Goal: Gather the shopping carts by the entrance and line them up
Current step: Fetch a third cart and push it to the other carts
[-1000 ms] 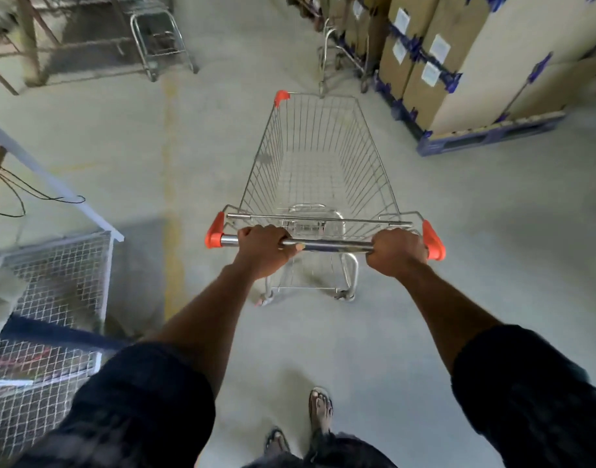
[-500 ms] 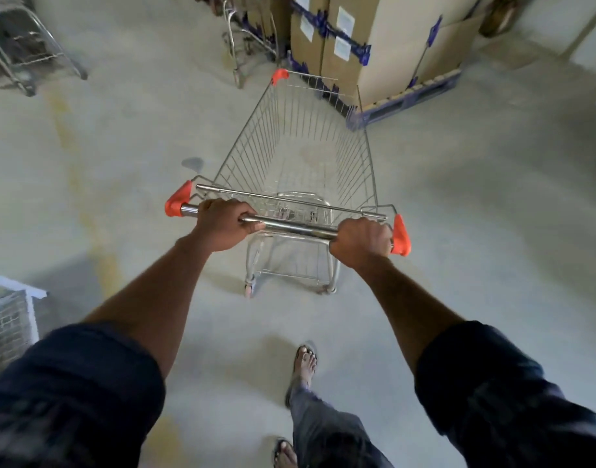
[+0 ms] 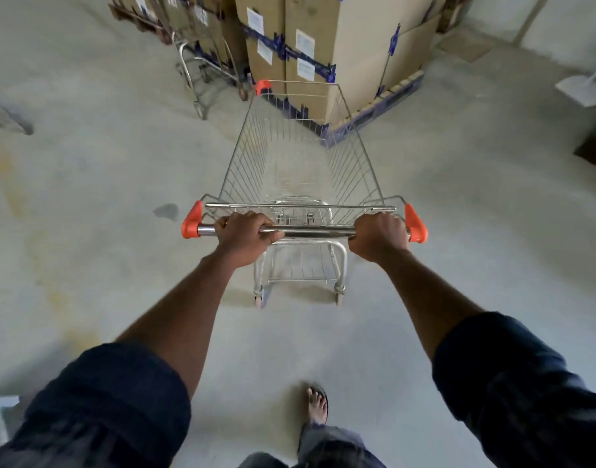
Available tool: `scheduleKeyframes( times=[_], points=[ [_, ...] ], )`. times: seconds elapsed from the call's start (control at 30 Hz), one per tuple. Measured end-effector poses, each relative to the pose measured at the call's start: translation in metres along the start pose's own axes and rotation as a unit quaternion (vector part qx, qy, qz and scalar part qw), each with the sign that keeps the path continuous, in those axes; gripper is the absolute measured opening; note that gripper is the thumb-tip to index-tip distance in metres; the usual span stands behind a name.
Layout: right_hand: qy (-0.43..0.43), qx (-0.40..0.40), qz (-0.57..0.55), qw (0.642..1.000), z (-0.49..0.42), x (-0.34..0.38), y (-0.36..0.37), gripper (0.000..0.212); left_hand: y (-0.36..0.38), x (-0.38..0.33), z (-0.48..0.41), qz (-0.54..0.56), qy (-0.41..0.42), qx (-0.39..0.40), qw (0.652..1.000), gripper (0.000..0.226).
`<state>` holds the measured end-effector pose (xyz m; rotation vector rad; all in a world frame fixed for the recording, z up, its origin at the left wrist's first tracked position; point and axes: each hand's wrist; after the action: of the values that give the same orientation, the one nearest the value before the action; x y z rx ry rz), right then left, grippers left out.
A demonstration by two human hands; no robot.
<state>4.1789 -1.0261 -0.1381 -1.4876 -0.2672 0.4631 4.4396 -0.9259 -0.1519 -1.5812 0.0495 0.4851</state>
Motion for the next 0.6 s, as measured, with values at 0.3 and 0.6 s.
scheduleKeyframes(
  times=[0.3,0.6],
  points=[
    [0.115,0.008,-0.049,0.992,-0.084,0.053,-0.01,0.022,-0.028,0.065,-0.155,-0.015,0.117,0.049,0.992,0.031],
    [0.281,0.021,-0.079,0.956,-0.134,0.096,-0.021,0.025,-0.029,0.072,-0.303,-0.035,0.298,0.106,0.948,0.038]
  ],
)
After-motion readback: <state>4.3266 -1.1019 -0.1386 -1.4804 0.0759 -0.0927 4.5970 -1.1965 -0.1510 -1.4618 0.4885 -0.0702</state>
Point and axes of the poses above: each hand's wrist, its own z-axis away from the middle knuckle, its own y-axis out of the palm, x = y × z, and after that the axes turned 2 degrees about z, right-handed
